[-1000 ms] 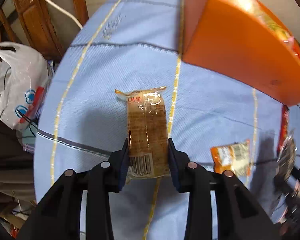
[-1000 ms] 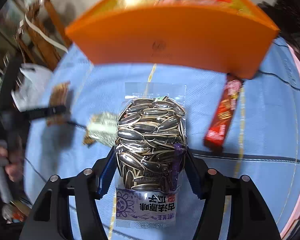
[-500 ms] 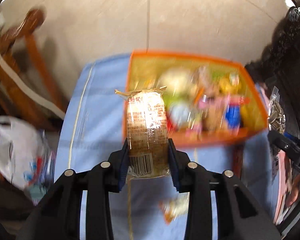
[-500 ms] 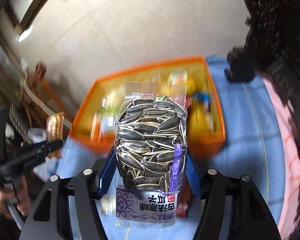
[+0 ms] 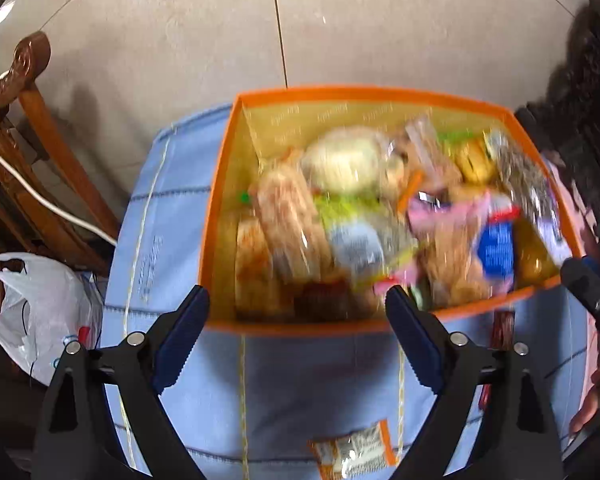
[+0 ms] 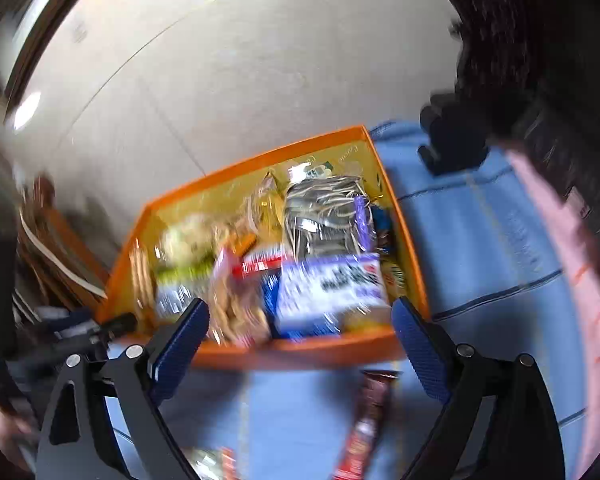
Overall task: Organize snacks
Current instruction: 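Carry bread pack and seed bag over the orange box and open both tools, then grasp orange snack packet with left tool while right tool grasps chocolate wafer bar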
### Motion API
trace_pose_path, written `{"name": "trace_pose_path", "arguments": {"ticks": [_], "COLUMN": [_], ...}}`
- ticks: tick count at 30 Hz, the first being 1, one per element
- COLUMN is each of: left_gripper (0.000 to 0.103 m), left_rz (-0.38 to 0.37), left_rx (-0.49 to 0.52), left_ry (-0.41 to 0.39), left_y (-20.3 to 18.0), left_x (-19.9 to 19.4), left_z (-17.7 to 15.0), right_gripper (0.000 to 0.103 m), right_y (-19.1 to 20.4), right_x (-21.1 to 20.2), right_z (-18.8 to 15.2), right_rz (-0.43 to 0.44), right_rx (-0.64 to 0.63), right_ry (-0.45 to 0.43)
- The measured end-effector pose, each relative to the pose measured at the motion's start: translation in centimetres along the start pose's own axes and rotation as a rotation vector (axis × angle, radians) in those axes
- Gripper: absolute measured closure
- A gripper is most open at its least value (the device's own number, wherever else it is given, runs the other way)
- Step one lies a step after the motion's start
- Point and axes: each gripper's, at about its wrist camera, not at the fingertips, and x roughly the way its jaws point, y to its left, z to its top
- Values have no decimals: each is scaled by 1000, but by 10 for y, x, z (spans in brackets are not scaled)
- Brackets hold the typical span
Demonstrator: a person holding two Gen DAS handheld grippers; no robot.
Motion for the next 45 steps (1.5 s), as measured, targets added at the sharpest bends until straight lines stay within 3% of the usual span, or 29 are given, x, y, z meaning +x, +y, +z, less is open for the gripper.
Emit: {"name": "trace_pose_path", "arguments": {"ticks": [5, 10, 15, 17, 20, 27, 30, 31, 32, 33, 35, 36, 40, 45], "left_gripper": [16, 16, 16, 16, 16, 14, 21, 29, 34, 43, 53, 59, 74, 78], "left_rz": [-1, -4, -23, 5, -35, -111, -120, -119, -122, -127, -148, -154, -211, -193], "left_rx": [32, 50, 110, 164, 182, 88, 108, 117, 131, 142, 143, 138, 93, 92], "left_ry": [21, 70, 155, 190, 262, 335, 325, 311, 287, 277, 273, 274, 306, 262], "left_y": [-5, -6, -15, -22, -28, -32, -38, -39, -41, -42, -41, -39, -29, -12], "left_x": [-5, -3, 17, 30, 44, 66, 75, 74, 72, 70, 69, 68, 66, 45], "left_z": [-33, -62, -101, -118, -136, -142, -145, -145, -145, -145, -144, -144, -144, -142], "right_gripper": [9, 9, 9, 9, 9, 9, 9, 10, 12, 24, 50, 73, 80, 80], "right_y": [0, -16, -28, -31, -31, -29, -23, -19, -16, -11, -4, -2, -1, -1], "right_x": [-10, -10, -6, -5, -7, 0, 8, 11, 14, 19, 33, 44, 63, 37], "right_z": [-34, -62, -86, -92, -99, -111, -112, -111, -110, -107, -103, -101, -97, -94], "right_rz": [-2, -14, -28, -29, -36, -47, -71, -89, -105, -129, -156, -181, -220, -103], "right_rx": [-54, 21, 92, 106, 105, 90, 41, 10, -13, -46, -89, -112, -124, -99], "right_ry": [88, 175, 271, 289, 303, 337, 343, 332, 321, 312, 321, 339, 361, 351]}}
